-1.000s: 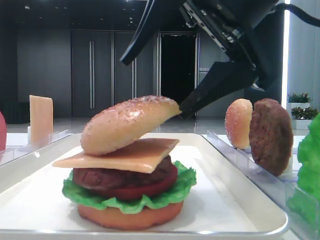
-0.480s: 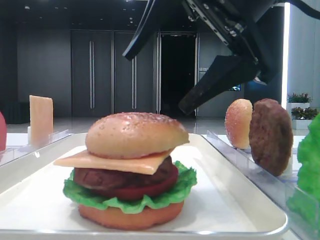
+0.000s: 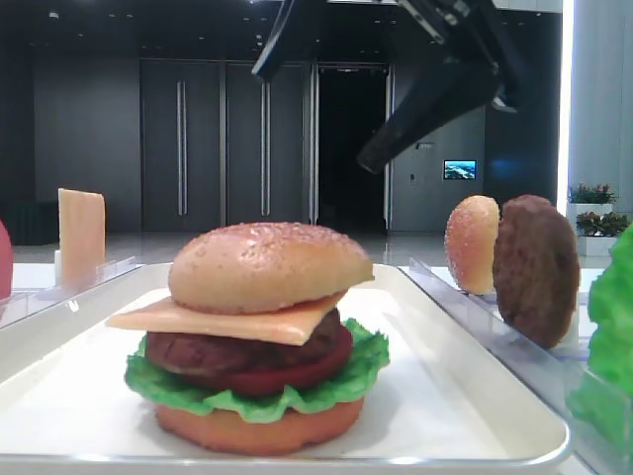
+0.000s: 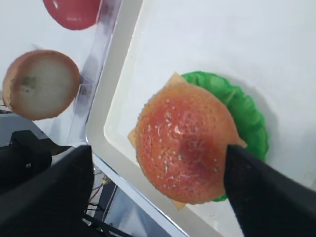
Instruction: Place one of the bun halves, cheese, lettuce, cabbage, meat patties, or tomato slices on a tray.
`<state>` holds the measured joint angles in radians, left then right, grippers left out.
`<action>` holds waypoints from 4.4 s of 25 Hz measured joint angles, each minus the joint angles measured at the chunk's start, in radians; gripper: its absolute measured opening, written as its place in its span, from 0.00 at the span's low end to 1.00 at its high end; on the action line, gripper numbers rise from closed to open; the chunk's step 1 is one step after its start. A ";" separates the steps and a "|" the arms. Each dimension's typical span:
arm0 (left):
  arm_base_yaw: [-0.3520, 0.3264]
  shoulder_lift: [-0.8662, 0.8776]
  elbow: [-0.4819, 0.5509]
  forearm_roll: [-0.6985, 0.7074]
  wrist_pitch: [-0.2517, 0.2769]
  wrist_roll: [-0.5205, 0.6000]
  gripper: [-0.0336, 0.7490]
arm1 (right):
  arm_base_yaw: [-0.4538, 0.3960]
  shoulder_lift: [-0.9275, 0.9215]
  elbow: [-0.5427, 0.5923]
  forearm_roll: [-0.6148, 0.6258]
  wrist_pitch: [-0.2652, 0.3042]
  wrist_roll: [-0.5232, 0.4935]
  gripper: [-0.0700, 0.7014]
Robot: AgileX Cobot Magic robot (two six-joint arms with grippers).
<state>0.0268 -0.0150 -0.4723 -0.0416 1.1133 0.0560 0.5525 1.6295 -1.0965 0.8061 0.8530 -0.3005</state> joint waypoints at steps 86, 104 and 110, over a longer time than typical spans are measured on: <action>0.000 0.000 0.000 0.000 0.000 0.000 0.04 | -0.616 -1.081 0.251 -0.784 0.373 0.294 0.79; 0.000 0.000 0.000 0.000 0.000 0.000 0.04 | -0.616 -1.516 0.486 -0.762 0.375 0.277 0.79; 0.000 0.000 0.000 0.000 0.000 0.000 0.04 | -0.616 -1.623 0.559 -0.724 0.332 0.251 0.79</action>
<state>0.0268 -0.0150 -0.4723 -0.0416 1.1131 0.0560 -0.0635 0.0069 -0.5372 0.0819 1.1851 -0.0497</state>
